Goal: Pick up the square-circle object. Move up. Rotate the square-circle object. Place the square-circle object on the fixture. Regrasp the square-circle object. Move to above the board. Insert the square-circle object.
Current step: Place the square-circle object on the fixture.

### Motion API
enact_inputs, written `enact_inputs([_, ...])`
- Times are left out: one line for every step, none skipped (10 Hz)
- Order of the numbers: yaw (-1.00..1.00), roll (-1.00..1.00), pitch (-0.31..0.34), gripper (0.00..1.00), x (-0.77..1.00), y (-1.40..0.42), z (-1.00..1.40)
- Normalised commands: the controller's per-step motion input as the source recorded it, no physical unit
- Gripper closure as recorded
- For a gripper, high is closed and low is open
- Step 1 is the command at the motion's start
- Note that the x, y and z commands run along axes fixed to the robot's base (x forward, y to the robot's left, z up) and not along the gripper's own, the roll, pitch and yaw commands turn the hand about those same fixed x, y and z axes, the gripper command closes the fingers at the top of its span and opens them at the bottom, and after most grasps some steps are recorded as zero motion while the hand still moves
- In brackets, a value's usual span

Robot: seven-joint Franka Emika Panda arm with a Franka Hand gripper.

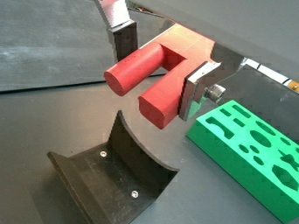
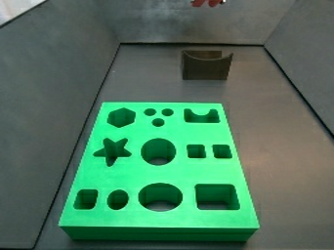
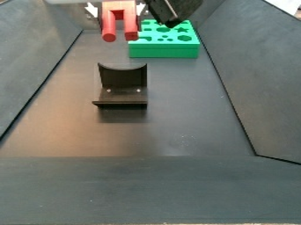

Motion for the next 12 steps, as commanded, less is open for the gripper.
enact_inputs([-0.21,-1.0,0.019,1.0,0.1,0.07,-1.0])
enact_inputs([-0.21,-1.0,0.026,1.0,0.11,0.08,-1.0])
enact_inputs([-0.2,-1.0,0.046,1.0,0.13,0.08,-1.0])
enact_inputs([-0.21,-1.0,0.044,1.0,0.14,0.09,-1.0])
enact_inputs([-0.2,-0.93,0.032,1.0,0.14,0.09,-1.0])
enact_inputs([-0.17,-0.71,0.012,1.0,0.16,0.1,-1.0])
enact_inputs([-0.15,-0.55,0.003,1.0,0.17,0.11,-1.0])
enact_inputs([-0.12,-0.39,0.006,1.0,0.17,0.11,-1.0])
enact_inputs([-0.1,-0.24,0.008,1.0,0.19,0.11,-1.0])
enact_inputs([-0.09,-0.19,0.006,1.0,0.19,0.12,-0.99])
enact_inputs([-0.08,-0.18,0.004,1.0,0.16,0.11,-0.8])
enact_inputs([-0.07,-0.16,0.013,1.0,0.12,0.08,-0.58])
